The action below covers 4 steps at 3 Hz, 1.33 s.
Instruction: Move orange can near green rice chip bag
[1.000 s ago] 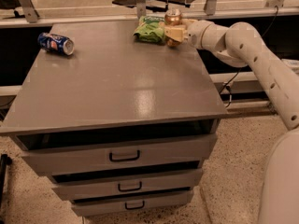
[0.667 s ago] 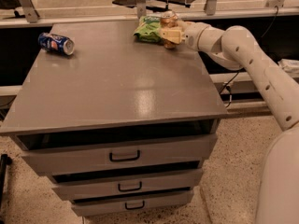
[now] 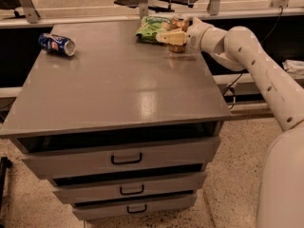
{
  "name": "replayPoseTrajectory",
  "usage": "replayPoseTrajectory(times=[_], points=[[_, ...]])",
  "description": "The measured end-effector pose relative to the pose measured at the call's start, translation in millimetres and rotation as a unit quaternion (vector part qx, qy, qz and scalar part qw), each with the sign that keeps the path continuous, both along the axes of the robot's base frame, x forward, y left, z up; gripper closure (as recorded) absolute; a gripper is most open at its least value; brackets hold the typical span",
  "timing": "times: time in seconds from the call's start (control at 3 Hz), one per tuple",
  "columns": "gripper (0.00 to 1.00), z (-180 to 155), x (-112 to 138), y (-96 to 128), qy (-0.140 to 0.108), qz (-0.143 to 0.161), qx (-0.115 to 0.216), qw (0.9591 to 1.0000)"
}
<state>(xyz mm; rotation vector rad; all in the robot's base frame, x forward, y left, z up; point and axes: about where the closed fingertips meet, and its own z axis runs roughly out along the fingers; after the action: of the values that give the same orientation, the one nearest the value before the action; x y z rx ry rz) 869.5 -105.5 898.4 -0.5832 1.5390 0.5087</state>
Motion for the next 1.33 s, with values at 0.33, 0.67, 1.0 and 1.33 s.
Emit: replayPoseTrajectory(times=[0.33, 0.67, 1.0, 1.33], points=[[0.0, 9, -4, -22, -0.006, -0.017, -0.007, 0.9998], [0.0, 24, -15, -51, -0.014, -0.028, -0.016, 0.9994], [0.0, 50, -36, -95, -0.023, -0.029, -0.021, 0.9991], [0.0, 82, -75, -128, -0.017, 0.0, -0.037, 0.9992]])
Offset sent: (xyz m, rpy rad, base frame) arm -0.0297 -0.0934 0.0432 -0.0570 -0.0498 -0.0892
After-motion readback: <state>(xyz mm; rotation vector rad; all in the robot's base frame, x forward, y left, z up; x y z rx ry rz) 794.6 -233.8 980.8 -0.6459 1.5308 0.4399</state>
